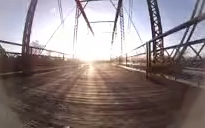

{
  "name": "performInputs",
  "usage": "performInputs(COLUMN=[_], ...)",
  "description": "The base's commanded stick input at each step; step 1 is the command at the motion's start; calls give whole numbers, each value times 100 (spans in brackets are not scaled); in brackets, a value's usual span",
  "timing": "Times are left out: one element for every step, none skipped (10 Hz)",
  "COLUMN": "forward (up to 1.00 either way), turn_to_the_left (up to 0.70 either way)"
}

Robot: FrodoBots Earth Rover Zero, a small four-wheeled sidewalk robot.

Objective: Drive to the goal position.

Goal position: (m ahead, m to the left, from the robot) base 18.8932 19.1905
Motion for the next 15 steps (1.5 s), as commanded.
performInputs(forward=[70, 70, 70, 70, 70, 70, 70, 70, 70, 70, 70, 70, 70, 70, 70], turn_to_the_left=[14, 14, 14, 9, 0, 0, 0, 0, 0, 0, 0, 0, 0, 0, 0])
